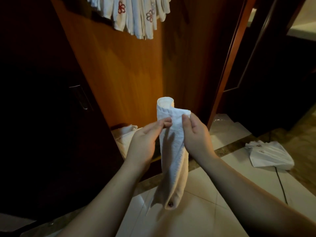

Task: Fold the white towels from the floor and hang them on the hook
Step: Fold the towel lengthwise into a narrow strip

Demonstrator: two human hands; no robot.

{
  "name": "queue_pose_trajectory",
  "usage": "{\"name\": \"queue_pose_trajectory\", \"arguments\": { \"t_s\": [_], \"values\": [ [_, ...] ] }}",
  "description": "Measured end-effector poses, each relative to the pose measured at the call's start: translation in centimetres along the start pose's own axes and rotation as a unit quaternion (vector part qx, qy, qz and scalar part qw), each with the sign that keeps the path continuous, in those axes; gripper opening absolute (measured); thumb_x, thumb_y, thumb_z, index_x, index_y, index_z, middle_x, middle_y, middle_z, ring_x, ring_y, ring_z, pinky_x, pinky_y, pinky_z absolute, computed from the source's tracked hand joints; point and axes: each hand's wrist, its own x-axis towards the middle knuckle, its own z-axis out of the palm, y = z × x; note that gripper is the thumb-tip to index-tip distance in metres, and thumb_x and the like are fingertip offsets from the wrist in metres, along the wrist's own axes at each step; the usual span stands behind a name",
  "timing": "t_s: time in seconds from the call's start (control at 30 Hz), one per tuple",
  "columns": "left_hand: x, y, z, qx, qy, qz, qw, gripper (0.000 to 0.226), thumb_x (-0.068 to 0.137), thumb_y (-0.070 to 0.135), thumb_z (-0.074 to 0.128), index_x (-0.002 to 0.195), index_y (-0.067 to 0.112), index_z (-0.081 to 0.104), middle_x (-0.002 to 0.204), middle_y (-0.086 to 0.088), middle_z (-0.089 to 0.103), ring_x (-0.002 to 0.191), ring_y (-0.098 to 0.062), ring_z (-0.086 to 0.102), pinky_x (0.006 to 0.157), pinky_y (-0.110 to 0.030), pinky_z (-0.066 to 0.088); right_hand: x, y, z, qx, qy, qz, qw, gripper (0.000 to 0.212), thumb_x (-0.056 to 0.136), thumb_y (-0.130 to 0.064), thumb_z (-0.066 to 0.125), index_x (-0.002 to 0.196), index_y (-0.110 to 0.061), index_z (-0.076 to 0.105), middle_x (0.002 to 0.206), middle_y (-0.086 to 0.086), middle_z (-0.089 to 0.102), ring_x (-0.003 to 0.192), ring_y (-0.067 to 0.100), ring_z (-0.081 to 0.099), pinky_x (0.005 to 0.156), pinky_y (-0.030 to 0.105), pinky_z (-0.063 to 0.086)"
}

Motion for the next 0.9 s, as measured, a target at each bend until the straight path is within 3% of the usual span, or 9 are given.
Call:
{"name": "queue_pose_trajectory", "arguments": {
  "t_s": [0.07, 0.17, 0.3, 0.4, 0.53, 0.63, 0.73, 0.8, 0.9],
  "values": [
    [1.0, -0.1, -0.7, 0.05, 0.112, 0.089, 0.988, 0.012, 0.092, 0.031, 0.064, 0.099, 0.036, 0.073, 0.12, 0.021, 0.067, 0.117, 0.001, 0.059, 0.098, -0.025, 0.049, 0.8, -0.6, -1.1, -0.015, 0.007, -0.032, 0.999, 0.022, 0.105, -0.042, 0.038, 0.095, -0.044, 0.057, 0.091, -0.014, 0.064, 0.075, 0.004, 0.061, 0.059, 0.011, 0.046],
    [3.0, -0.5, -2.3, 0.065, 0.153, 0.075, 0.983, 0.043, 0.086, 0.035, 0.076, 0.121, 0.039, 0.05, 0.132, 0.017, 0.049, 0.128, -0.009, 0.047, 0.103, -0.034, 0.043, 1.7, -1.4, -2.5, -0.038, 0.017, -0.075, 0.996, 0.021, 0.106, -0.04, 0.037, 0.105, -0.045, 0.057, 0.098, -0.027, 0.064, 0.09, -0.006, 0.062, 0.07, 0.003, 0.043],
    [5.6, -1.0, -4.3, 0.039, 0.032, 0.003, 0.999, 0.113, 0.048, 0.064, 0.088, 0.141, 0.041, 0.029, 0.156, 0.006, 0.032, 0.144, -0.016, 0.031, 0.117, -0.043, 0.032, 2.3, -2.1, -3.8, -0.041, 0.026, -0.113, 0.992, 0.023, 0.108, -0.034, 0.038, 0.106, -0.044, 0.059, 0.1, -0.025, 0.064, 0.092, -0.004, 0.062, 0.072, 0.005, 0.043],
    [6.6, -1.7, -4.5, -0.008, -0.092, -0.052, 0.994, 0.147, 0.035, 0.063, 0.095, 0.155, 0.036, 0.014, 0.164, 0.002, 0.025, 0.149, -0.015, 0.023, 0.12, -0.045, 0.025, 2.6, -2.8, -4.6, -0.028, 0.032, -0.118, 0.992, 0.029, 0.109, -0.033, 0.04, 0.1, -0.052, 0.059, 0.097, -0.025, 0.065, 0.09, -0.003, 0.063, 0.071, 0.006, 0.043],
    [7.4, -2.1, -3.9, -0.075, -0.166, -0.06, 0.981, 0.121, 0.049, 0.047, 0.098, 0.15, 0.028, 0.034, 0.146, 0.001, 0.056, 0.137, -0.017, 0.049, 0.108, -0.036, 0.042, 3.1, -3.3, -5.6, -0.001, 0.028, -0.113, 0.993, 0.027, 0.108, -0.039, 0.04, 0.098, -0.052, 0.061, 0.095, -0.021, 0.067, 0.088, -0.001, 0.065, 0.072, 0.007, 0.045],
    [7.6, -1.5, -3.0, -0.102, -0.177, -0.063, 0.977, 0.099, 0.057, 0.036, 0.097, 0.141, 0.022, 0.047, 0.135, -0.005, 0.065, 0.127, -0.022, 0.06, 0.098, -0.031, 0.052, 3.5, -3.1, -6.7, 0.028, 0.03, -0.097, 0.994, 0.025, 0.105, -0.047, 0.04, 0.098, -0.047, 0.064, 0.093, -0.016, 0.068, 0.086, 0.001, 0.065, 0.073, 0.011, 0.048],
    [7.3, -0.4, -2.1, -0.059, -0.116, -0.022, 0.991, 0.059, 0.065, 0.027, 0.091, 0.12, 0.027, 0.069, 0.121, 0.0, 0.073, 0.117, -0.019, 0.066, 0.097, -0.034, 0.051, 3.7, -2.9, -7.9, 0.042, 0.054, -0.095, 0.993, 0.025, 0.104, -0.05, 0.041, 0.098, -0.047, 0.065, 0.092, -0.015, 0.069, 0.084, 0.0, 0.065, 0.072, 0.013, 0.049],
    [6.9, 0.6, -1.7, -0.058, -0.076, 0.008, 0.995, 0.029, 0.073, 0.03, 0.081, 0.102, 0.032, 0.078, 0.111, 0.002, 0.076, 0.106, -0.014, 0.071, 0.085, -0.028, 0.056, 3.8, -2.8, -8.7, 0.045, 0.078, -0.09, 0.992, 0.026, 0.104, -0.049, 0.04, 0.097, -0.049, 0.065, 0.091, -0.018, 0.069, 0.083, -0.002, 0.064, 0.07, 0.011, 0.048],
    [5.8, 2.1, -1.2, -0.075, -0.055, 0.044, 0.995, 0.022, 0.076, 0.042, 0.078, 0.096, 0.033, 0.08, 0.107, 0.001, 0.077, 0.1, -0.013, 0.073, 0.073, -0.02, 0.056, 3.9, -2.6, -9.3, 0.022, 0.118, -0.086, 0.989, 0.028, 0.106, -0.046, 0.038, 0.094, -0.053, 0.062, 0.089, -0.023, 0.066, 0.081, -0.004, 0.063, 0.067, 0.007, 0.045]
  ]
}}
